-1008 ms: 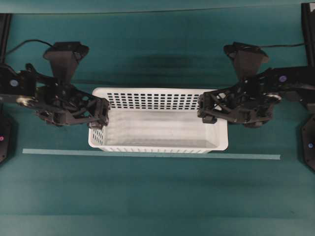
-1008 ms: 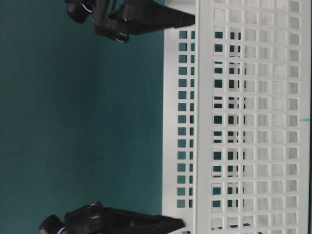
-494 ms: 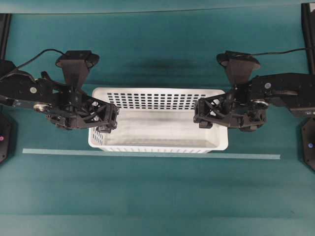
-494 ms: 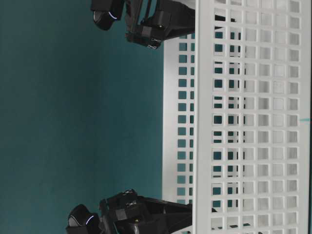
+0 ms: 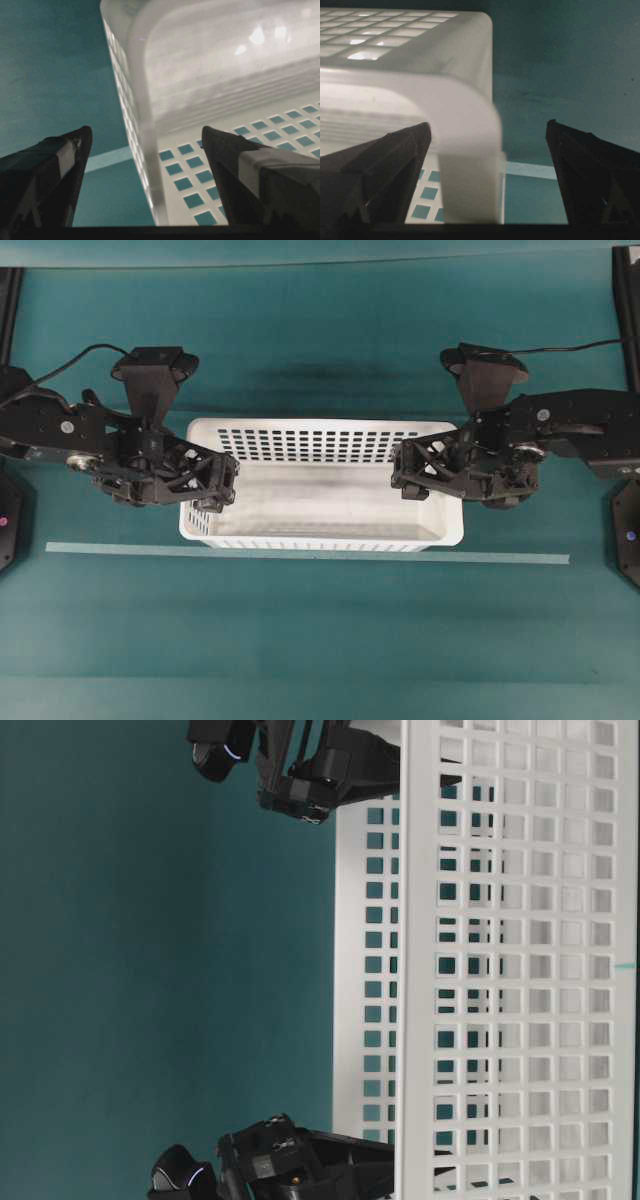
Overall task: Lift the white basket with both hands.
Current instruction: 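Close both grippers on the basket's left and right rims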
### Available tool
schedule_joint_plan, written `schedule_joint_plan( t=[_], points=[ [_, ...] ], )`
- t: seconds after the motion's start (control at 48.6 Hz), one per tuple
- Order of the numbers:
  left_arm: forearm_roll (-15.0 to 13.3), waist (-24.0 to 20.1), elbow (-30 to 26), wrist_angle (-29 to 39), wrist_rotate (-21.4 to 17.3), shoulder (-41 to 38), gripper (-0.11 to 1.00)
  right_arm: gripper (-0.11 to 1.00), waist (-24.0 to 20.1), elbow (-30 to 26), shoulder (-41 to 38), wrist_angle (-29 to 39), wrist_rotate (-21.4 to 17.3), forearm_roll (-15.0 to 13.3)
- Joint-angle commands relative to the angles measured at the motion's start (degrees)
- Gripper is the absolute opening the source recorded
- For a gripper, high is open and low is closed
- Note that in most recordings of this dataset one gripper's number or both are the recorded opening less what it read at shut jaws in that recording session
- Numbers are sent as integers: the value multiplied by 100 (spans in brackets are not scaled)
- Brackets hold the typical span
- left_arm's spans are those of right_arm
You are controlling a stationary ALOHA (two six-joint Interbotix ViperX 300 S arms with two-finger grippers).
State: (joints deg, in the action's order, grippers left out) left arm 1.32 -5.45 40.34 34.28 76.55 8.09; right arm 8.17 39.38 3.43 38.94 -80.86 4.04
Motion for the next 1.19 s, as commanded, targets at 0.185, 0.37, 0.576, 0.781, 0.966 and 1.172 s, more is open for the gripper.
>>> schedule_joint_plan(
  t=[0.185, 0.37, 0.576, 0.781, 0.966, 1.172],
  points=[
    [26, 9, -35, -220, 0, -158, 90, 95, -18, 9, -185, -70, -53, 0],
    [26, 9, -35, -229, 9, -211, 84, 91, -26, 9, -220, -211, -79, 18],
    [26, 18, -18, -404, -26, -281, 44, 58, -26, -18, -299, -220, -79, 185],
    [26, 26, 0, -519, -35, -272, 7, 20, -18, -35, -325, -211, -26, 246],
    [26, 44, 0, -519, -9, -272, 7, 20, -9, -26, -325, -220, 0, 246],
    [26, 62, -9, -519, 9, -281, 7, 20, 9, -26, -325, -220, 26, 229]
  ],
)
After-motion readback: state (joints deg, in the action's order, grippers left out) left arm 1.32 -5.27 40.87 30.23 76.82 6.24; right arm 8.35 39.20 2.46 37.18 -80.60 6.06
